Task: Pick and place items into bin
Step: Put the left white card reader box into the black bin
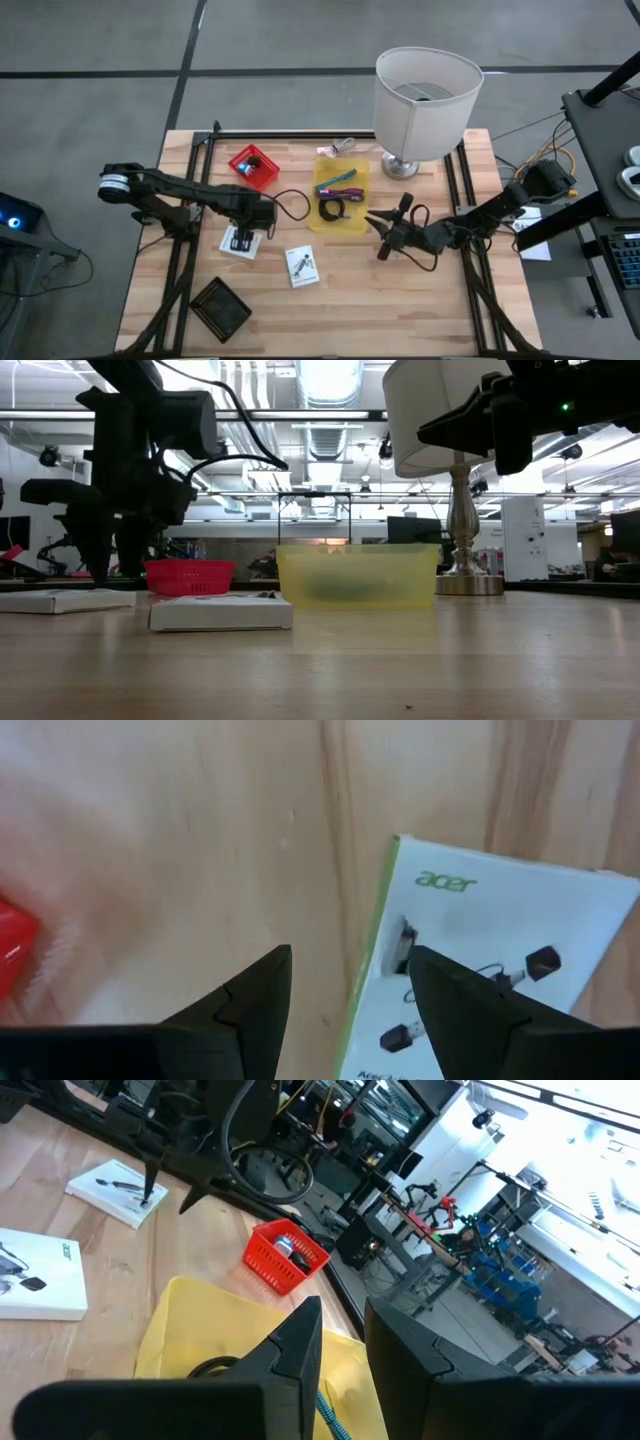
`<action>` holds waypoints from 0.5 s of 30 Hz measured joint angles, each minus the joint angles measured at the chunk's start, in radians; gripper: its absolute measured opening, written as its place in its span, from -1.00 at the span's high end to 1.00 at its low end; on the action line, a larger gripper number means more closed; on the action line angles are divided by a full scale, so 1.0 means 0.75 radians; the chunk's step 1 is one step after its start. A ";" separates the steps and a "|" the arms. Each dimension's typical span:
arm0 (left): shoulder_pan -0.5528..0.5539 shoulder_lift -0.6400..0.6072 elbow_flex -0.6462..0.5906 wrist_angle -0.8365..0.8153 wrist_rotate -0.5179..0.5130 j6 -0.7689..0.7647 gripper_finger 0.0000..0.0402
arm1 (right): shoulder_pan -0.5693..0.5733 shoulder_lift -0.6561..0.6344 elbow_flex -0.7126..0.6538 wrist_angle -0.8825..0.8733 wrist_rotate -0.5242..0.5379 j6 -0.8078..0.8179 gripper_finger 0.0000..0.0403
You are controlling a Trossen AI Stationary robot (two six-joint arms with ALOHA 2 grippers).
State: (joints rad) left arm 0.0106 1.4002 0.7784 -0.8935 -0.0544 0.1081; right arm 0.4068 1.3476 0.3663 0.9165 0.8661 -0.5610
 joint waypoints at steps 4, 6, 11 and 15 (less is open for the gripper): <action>-0.004 0.000 0.000 0.006 0.018 -0.001 0.06 | 0.000 0.000 0.000 0.000 0.000 0.000 0.66; -0.008 0.000 -0.001 0.009 0.027 -0.001 0.06 | 0.000 0.000 0.000 0.000 0.000 0.000 0.66; -0.010 0.000 -0.001 0.023 0.035 -0.001 0.06 | 0.000 0.000 0.000 0.000 0.000 0.000 0.66; -0.010 0.000 -0.002 0.024 0.030 -0.030 0.06 | 0.000 0.000 0.000 0.000 0.000 0.000 0.66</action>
State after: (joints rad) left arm 0.0029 1.4002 0.7770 -0.8756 -0.0319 0.0858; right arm 0.4068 1.3476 0.3661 0.9165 0.8661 -0.5610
